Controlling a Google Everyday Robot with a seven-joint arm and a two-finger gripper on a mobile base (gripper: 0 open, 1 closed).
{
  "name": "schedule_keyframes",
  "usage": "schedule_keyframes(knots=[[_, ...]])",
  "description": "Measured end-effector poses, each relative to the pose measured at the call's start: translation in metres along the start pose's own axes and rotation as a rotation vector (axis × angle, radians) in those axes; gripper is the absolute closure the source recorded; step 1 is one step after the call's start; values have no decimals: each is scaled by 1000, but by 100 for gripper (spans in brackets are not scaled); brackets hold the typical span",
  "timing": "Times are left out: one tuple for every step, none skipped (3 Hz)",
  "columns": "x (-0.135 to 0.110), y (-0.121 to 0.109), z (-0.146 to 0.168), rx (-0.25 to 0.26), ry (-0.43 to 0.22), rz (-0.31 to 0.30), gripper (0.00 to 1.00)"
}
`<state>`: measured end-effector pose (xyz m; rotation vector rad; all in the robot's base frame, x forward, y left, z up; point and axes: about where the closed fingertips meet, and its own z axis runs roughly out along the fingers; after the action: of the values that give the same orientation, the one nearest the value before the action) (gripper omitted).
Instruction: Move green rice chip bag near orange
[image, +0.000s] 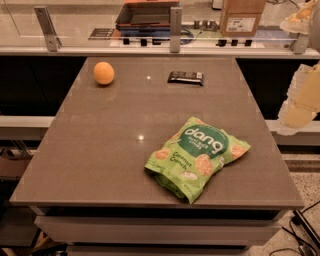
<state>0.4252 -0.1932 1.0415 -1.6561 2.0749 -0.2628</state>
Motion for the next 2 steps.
schedule_keyframes(knots=[[0,0,0,0,0,0,0],[-3,0,-5,15,-11,-30,0]])
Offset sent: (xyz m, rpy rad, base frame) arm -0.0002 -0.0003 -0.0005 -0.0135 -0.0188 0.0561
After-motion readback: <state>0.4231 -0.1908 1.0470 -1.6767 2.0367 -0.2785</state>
